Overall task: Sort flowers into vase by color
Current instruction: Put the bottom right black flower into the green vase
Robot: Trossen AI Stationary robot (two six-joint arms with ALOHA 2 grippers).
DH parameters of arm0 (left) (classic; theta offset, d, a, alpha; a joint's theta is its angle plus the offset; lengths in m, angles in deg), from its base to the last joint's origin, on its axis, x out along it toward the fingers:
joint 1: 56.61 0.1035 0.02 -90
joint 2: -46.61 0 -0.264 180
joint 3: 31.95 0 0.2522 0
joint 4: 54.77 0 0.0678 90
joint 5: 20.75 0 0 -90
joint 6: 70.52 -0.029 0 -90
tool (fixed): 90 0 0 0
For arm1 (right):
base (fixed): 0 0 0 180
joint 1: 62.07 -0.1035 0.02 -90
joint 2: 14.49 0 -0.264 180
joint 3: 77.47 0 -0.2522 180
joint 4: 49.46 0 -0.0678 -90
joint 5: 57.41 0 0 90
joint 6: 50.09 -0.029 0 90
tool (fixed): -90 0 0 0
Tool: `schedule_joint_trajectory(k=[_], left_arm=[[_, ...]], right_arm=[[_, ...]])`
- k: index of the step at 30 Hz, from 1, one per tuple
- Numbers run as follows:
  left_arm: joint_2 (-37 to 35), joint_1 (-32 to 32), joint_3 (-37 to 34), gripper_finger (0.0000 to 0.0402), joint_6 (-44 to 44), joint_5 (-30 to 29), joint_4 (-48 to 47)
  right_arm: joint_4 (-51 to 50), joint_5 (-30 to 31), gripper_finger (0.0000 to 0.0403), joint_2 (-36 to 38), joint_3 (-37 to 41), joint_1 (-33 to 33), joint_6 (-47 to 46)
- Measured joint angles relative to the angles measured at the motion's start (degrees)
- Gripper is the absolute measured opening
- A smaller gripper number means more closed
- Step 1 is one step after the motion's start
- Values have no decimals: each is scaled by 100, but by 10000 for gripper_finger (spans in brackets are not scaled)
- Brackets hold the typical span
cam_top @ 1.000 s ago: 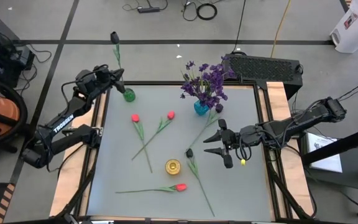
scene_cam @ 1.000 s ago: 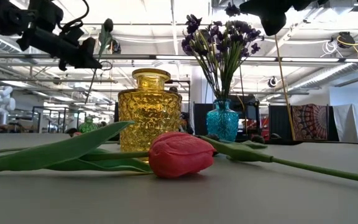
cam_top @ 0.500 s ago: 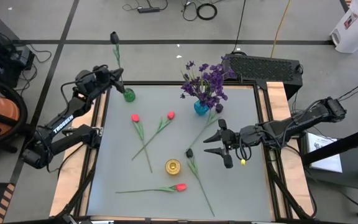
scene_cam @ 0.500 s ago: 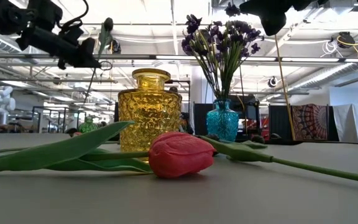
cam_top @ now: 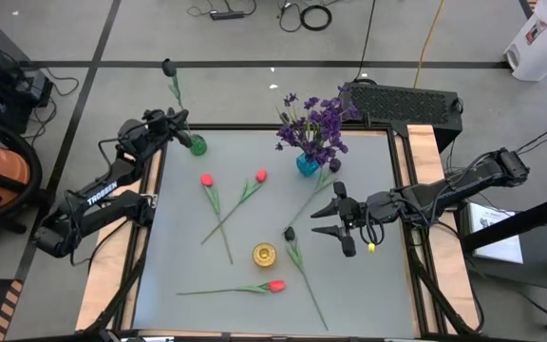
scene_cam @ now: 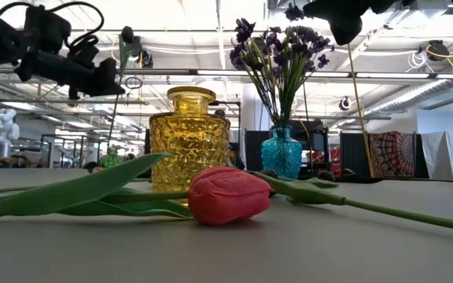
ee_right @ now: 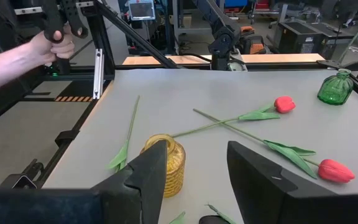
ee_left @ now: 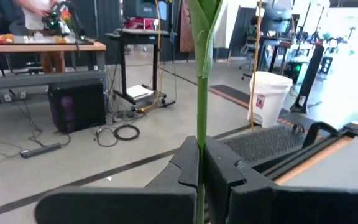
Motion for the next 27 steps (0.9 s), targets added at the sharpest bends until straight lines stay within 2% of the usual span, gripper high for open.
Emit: schedule_joint_trajectory(k=[17, 21, 27], left_arm=[[50, 0, -199, 6, -112, -463, 421], [210, 0, -199, 6, -47, -461, 487], [541, 0, -199, 6, -23, -461, 1100]], right_arm=[[2, -2, 160, 0, 2, -1, 0], [0, -1, 160, 0, 2, 0, 1], [1, -1, 160, 0, 2, 0, 1]])
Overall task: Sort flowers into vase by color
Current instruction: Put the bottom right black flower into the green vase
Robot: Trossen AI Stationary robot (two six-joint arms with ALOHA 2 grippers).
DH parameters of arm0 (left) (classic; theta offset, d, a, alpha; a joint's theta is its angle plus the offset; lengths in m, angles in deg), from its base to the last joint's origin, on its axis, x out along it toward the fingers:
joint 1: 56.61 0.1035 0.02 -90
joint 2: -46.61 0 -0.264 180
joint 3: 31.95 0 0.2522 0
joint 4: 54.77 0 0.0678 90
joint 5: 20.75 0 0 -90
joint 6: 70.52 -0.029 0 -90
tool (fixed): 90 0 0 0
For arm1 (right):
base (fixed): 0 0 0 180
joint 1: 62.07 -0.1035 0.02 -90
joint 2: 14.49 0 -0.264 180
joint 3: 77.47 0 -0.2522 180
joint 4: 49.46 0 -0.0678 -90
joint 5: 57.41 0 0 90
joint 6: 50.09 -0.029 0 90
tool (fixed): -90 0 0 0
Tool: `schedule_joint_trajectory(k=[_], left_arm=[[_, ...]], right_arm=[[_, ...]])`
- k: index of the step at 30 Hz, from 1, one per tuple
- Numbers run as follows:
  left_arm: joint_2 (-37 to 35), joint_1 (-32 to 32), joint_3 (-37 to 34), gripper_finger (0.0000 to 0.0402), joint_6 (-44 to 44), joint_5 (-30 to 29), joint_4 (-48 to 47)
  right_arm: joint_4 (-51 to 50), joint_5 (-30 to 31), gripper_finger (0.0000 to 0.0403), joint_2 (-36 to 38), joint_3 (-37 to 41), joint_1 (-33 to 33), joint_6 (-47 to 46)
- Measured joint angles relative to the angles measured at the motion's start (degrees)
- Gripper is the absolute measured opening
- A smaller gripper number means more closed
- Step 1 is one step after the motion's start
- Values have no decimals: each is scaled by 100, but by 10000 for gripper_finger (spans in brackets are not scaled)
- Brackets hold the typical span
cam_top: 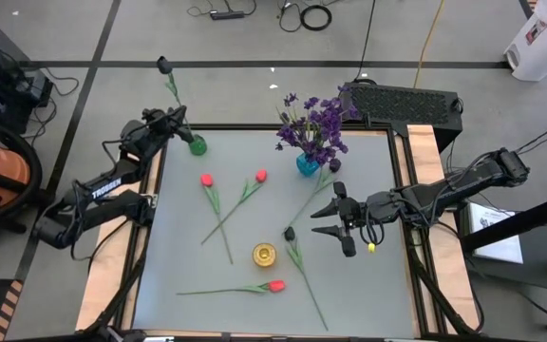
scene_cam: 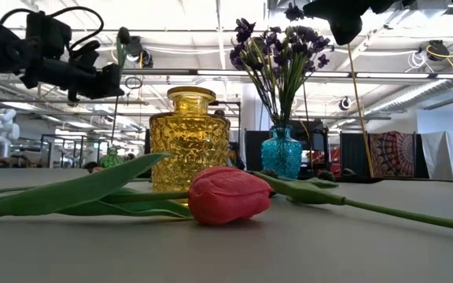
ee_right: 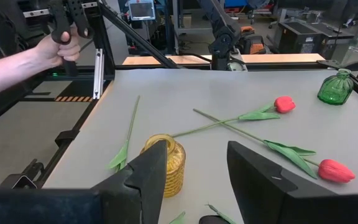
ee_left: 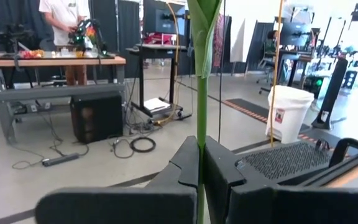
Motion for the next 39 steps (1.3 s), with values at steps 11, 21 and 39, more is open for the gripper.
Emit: schedule_joint_trajectory(k=[11, 21, 39], left_arm=[[372, 0, 4, 6, 3, -29, 134], [440, 0, 2, 6, -37, -29, 306], [442, 0, 0, 6, -167, -46, 173]], right_arm=[[0, 0, 160, 0, 0, 0, 0], [1, 0, 160, 0, 0, 1, 0], [1, 1, 160, 0, 0, 0, 0]])
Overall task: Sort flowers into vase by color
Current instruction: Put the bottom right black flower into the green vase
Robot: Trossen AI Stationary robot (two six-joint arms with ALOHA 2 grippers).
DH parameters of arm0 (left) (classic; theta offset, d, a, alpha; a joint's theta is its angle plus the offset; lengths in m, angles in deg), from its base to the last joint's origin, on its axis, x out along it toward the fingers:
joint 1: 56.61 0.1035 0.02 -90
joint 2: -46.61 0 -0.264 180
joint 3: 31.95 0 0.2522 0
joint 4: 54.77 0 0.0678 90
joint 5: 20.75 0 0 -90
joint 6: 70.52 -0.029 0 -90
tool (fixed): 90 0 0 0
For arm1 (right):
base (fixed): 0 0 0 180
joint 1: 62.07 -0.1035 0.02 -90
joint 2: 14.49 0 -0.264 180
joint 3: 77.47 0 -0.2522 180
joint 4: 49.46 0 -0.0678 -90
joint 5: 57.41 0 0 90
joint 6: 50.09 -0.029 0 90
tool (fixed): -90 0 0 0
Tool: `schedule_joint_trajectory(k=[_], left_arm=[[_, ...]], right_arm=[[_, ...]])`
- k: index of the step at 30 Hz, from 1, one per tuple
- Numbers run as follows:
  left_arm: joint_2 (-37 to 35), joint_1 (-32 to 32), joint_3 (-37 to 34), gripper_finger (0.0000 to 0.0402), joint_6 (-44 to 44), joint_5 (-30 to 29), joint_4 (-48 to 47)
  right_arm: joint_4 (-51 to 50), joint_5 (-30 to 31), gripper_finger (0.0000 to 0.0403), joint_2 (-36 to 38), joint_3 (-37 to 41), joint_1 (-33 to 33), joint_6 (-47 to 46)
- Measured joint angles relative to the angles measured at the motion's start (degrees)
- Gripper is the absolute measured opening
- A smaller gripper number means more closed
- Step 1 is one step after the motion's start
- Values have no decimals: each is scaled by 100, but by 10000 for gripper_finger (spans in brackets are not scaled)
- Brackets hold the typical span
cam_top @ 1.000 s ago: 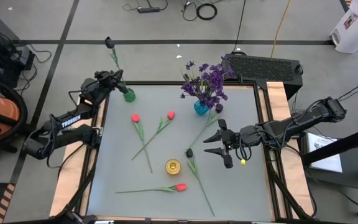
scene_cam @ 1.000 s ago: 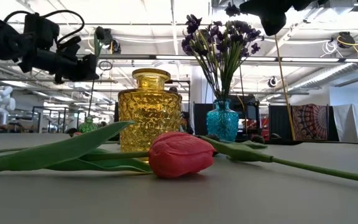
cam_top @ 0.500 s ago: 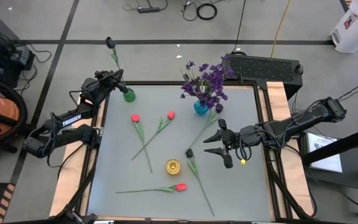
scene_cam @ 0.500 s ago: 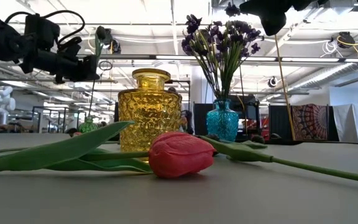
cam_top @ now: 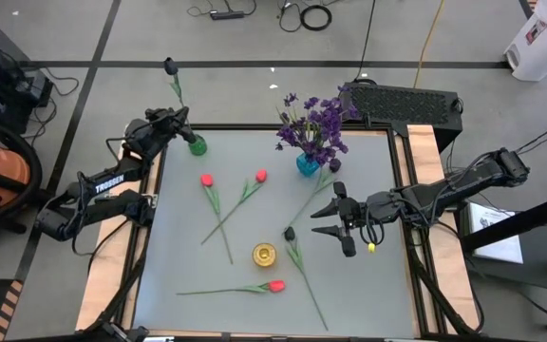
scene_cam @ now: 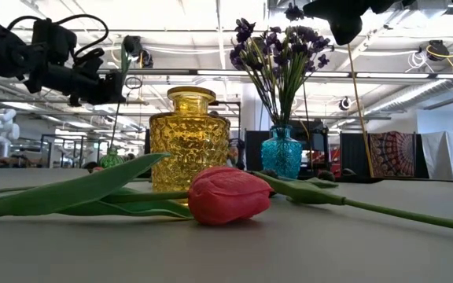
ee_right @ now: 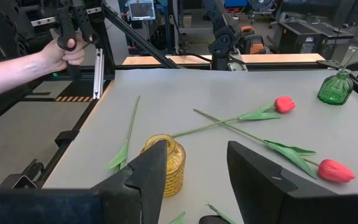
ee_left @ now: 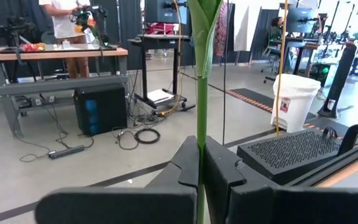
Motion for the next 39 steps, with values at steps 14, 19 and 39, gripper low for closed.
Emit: schedule_joint_trajectory(k=[14, 19, 39], left_arm=[[736, 0, 0, 6, -5, 19, 301], [902, -2, 0, 6, 11, 57, 280], [927, -2, 0, 74, 269, 264, -528]], right_arm=[[-1, 0, 160, 0, 0, -1, -1], [-1, -2, 160, 0, 0, 1, 0], [-1, 0, 160, 0, 0, -1, -1]])
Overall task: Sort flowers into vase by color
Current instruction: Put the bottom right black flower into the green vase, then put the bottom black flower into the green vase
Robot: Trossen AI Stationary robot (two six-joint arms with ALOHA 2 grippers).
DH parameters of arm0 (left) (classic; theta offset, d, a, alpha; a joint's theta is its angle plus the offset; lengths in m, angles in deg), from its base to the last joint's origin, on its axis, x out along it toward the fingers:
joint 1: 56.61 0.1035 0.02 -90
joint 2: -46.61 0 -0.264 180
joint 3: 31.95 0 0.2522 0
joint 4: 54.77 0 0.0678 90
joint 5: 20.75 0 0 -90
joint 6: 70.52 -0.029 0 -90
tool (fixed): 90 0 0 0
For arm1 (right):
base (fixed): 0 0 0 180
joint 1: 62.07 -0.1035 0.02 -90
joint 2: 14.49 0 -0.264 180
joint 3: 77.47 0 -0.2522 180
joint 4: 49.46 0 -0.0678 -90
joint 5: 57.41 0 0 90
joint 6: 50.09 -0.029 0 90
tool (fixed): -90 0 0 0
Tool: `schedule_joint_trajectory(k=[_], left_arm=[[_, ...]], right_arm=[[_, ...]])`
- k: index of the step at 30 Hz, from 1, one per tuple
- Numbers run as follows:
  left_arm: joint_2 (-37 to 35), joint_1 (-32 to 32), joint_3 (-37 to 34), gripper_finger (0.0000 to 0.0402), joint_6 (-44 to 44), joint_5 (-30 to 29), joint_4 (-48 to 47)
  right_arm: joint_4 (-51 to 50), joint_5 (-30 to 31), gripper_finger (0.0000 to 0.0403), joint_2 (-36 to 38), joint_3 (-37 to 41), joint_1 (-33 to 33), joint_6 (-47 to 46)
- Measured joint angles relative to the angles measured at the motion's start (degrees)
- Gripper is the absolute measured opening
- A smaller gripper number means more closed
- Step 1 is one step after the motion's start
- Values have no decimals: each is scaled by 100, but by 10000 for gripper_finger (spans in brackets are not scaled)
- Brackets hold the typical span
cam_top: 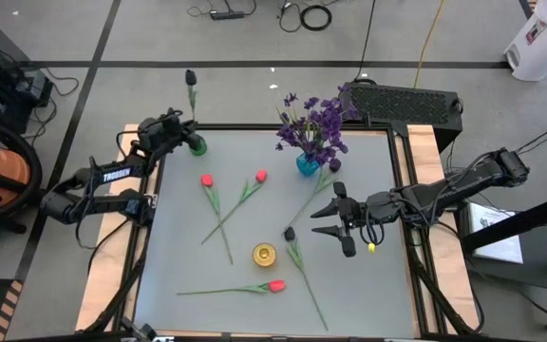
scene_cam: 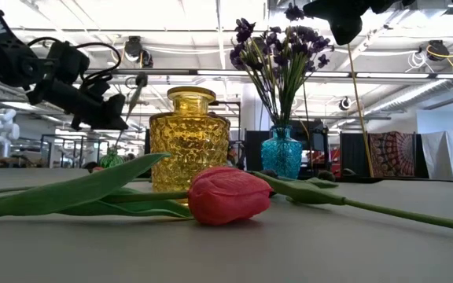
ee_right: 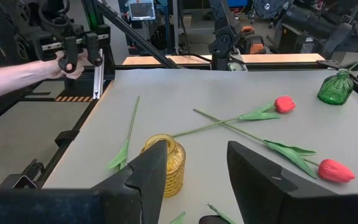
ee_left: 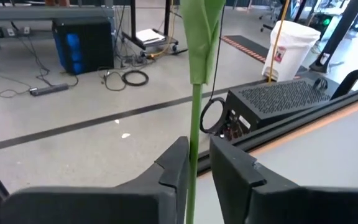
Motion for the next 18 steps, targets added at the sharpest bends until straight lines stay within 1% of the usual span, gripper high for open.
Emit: schedule_joint_trajectory(k=[5, 10, 14, 18], left_arm=[[-82, -10, 0, 75, 42, 9, -156], [-317, -34, 0, 75, 41, 15, -302], [-694, -137, 0, 75, 43, 15, -496], [-1131, -336, 0, 75, 46, 17, -1034]], right_arm=[[1, -1, 160, 0, 0, 0, -1], [1, 0, 160, 0, 0, 2, 1], [2, 0, 160, 0, 0, 2, -2], [0, -1, 160, 0, 0, 0, -1]])
